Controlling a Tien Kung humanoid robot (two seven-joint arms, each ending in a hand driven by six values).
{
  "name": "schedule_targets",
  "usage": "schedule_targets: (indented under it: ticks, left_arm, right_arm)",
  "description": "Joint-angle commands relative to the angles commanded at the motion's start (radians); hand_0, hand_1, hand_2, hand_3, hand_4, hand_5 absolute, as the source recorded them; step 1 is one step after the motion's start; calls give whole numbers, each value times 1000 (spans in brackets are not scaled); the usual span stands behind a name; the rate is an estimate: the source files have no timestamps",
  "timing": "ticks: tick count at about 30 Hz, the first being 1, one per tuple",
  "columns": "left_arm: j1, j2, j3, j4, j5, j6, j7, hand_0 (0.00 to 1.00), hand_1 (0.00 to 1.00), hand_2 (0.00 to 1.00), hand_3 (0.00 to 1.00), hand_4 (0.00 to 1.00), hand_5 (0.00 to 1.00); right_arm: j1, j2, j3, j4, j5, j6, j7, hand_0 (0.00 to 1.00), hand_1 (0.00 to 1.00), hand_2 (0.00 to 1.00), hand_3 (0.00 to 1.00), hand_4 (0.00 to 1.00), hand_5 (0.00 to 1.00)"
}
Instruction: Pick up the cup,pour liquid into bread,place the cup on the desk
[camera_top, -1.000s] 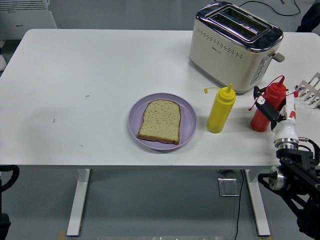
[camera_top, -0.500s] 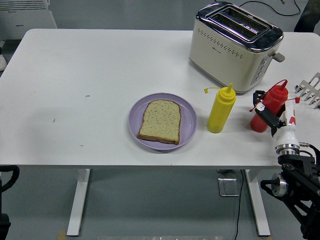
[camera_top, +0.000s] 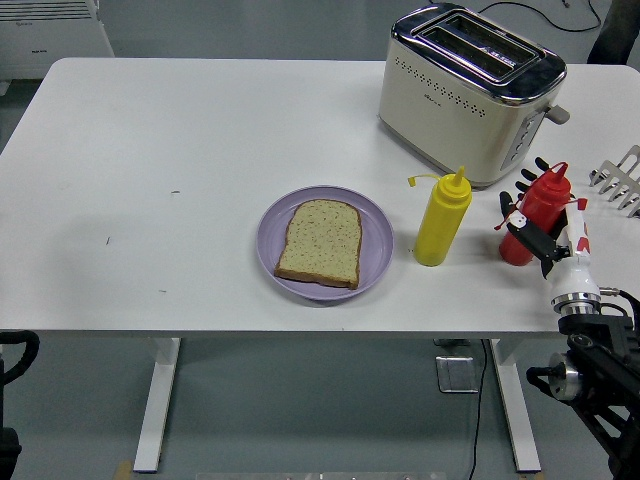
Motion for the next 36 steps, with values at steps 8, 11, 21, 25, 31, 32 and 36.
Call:
schedule_targets:
  ticks: [8,11,21,25,31,32,36]
  left_arm:
    - [-1,0,-1,-1,0,0,0,750,754,762,654,595,998]
    - [-1,0,-1,0,0,0,0,750,754,762,654,595,998]
    - [-4,1,-2,-1,0,0,0,750,754,762,652,595,998]
    - [-4,1,-2,0,0,0,0,750,754,762,652,595,998]
    - [-4,1,-1,0,0,0,0,750,754,761,653,595,998]
    - [-4,1,-1,0,0,0,0,750,754,762,654,595,998]
    - [-4,1,-1,0,0,0,0,750,754,762,654,595,998]
  right_arm:
    - [-2,-5,8,4,-11,8,-5,900,855,934,990,769,199]
    - [-7,-9,16,12,-22,18,-11,900,855,934,990,769,199]
    - [-37,-35,45,51,-114,60,-56,929,890,962,998,806,212]
    - [-55,-48,52,69,-130,69,-62,929,890,962,998,806,212]
    - [-70,-53,72,78,-145,100,-75,943,901,974,998,823,222]
    - [-71,-53,73,79,-146,103,-75,973,919,998,998,857,213]
    - [-82,-55,86,96,-138,137,-86,973,919,998,998,857,213]
